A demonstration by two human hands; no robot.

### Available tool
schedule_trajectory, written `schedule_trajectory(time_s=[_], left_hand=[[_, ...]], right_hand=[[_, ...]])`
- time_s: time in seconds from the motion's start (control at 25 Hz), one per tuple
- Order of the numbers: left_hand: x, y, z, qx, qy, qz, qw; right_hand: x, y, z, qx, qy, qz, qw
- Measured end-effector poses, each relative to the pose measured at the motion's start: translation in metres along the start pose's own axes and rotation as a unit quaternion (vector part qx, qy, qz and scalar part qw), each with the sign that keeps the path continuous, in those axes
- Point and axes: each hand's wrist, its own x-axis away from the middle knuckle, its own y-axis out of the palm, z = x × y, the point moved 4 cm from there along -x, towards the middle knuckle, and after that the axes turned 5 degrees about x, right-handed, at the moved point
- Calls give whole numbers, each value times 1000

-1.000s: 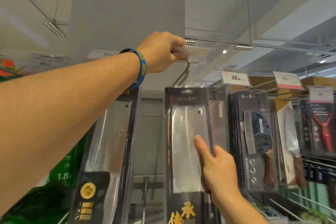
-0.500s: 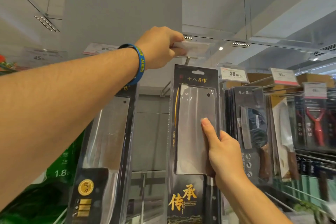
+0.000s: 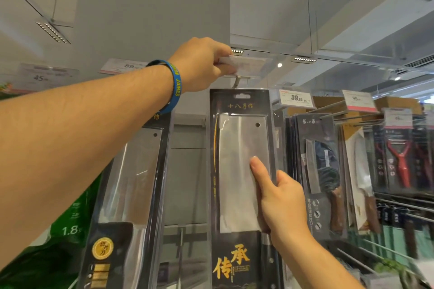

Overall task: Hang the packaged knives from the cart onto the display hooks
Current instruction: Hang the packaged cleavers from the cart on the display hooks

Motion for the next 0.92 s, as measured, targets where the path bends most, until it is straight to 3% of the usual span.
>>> schedule_trajectory(time_s=[0.52,0.92], left_hand=[[0,0,0,-1,-3,2,1000],[1,-1,2,-16,0,3,1000]], right_hand=[[-4,12,-12,44,-18,-39,998],[-6,-3,-1,23,28,-51,998]])
